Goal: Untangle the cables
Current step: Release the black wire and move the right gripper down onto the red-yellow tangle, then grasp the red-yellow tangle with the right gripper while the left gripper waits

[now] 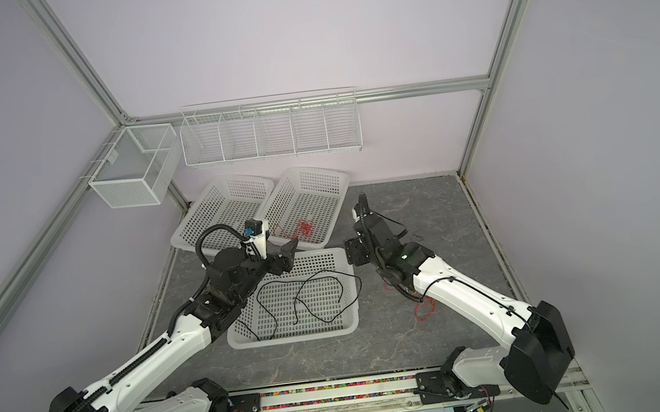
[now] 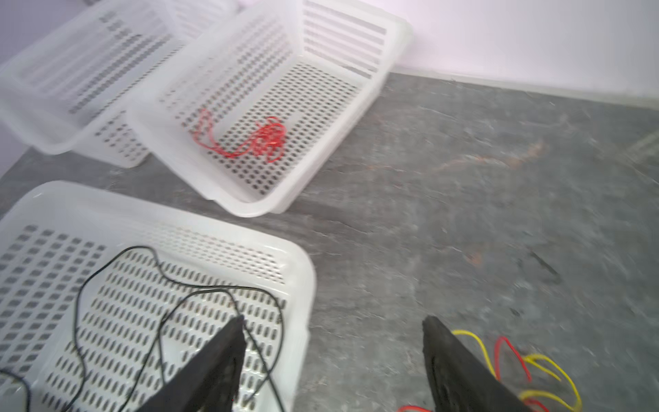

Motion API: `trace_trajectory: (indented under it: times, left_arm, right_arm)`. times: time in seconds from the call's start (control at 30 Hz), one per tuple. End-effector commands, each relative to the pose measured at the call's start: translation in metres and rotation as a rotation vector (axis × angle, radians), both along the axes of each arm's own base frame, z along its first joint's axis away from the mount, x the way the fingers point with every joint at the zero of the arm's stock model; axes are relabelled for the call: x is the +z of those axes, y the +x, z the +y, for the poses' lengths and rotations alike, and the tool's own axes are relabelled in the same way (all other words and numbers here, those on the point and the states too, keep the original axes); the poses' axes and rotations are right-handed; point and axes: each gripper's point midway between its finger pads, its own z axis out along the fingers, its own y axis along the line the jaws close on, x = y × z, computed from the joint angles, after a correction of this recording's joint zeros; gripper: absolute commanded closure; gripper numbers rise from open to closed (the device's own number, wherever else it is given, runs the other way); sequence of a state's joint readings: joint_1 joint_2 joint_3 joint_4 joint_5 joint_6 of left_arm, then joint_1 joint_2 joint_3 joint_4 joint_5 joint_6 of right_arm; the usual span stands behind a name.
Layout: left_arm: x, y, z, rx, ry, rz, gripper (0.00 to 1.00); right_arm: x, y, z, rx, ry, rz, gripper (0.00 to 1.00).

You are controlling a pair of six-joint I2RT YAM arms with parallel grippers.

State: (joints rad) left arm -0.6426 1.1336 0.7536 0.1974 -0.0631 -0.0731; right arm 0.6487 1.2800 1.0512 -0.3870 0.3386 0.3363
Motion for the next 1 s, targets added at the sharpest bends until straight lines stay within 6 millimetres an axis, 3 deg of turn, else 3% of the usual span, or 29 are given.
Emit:
trace_trajectory:
  times: [0.0,0.2,0.3,0.53,0.67,0.83,0.97]
  left_arm:
    - [0.013,0.0,-0.024,-0.098,-0.023,-0.003,0.1]
    - [0.01,0.002,-0.06,-0.18,0.006,0.008,0.09]
    - [0.006,0.003,-0.074,-0.21,0.017,0.01,0.1]
    - [-0.001,0.005,-0.091,-0.259,0.006,0.029,0.09]
    - [-0.002,0.004,-0.095,-0.275,0.001,0.031,0.09]
    - [-0.001,0.001,-0.099,-0.298,-0.004,0.027,0.09]
    - [-0.001,0.0,-0.101,-0.303,-0.006,0.026,0.09]
  right_arm:
    - [-0.034,-0.013,-0.05,-0.164,-0.025,0.122,0.2]
    - [-0.068,-0.022,-0.12,-0.386,-0.041,0.223,0.21]
    - [-0.095,-0.038,-0.155,-0.5,-0.055,0.304,0.22]
    - [-0.121,-0.054,-0.196,-0.63,0.001,0.414,0.25]
    - [-0.136,-0.056,-0.206,-0.662,0.004,0.452,0.25]
    - [-0.159,-0.042,-0.198,-0.628,0.06,0.49,0.29]
    - [-0.167,-0.029,-0.186,-0.575,0.099,0.494,0.55]
